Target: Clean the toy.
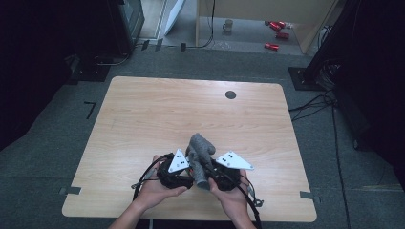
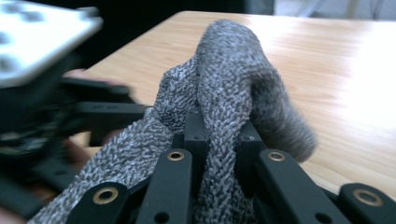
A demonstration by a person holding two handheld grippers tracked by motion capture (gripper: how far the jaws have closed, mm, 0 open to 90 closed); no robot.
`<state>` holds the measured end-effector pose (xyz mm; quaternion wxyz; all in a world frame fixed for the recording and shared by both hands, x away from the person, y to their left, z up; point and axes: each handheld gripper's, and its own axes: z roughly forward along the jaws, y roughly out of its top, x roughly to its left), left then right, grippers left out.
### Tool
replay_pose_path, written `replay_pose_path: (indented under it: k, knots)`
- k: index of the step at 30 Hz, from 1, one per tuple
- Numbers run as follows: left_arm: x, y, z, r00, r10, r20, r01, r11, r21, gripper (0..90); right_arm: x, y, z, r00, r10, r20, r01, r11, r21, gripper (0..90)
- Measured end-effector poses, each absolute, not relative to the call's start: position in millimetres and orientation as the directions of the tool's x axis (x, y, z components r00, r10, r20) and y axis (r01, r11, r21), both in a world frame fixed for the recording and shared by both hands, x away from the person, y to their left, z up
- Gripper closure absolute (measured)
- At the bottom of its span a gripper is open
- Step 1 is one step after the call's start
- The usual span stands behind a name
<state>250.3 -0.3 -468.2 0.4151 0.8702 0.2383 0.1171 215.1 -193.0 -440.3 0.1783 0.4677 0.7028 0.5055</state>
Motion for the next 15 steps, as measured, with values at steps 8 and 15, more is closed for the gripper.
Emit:
replay_pose_path:
  k: [8,15]
  knots:
    - [249,0,-467,0.861,0.508,0.002,0.311,-0.531,0.788,35.3,208,-183,-436,-0.506,0.835,0.217,0.474,0.059,0.878,80.7]
    - [250,-2,-469,0.863,0.505,-0.003,0.315,-0.534,0.785,35.3,218,-201,-441,-0.444,0.854,0.272,0.516,-0.005,0.857,80.9]
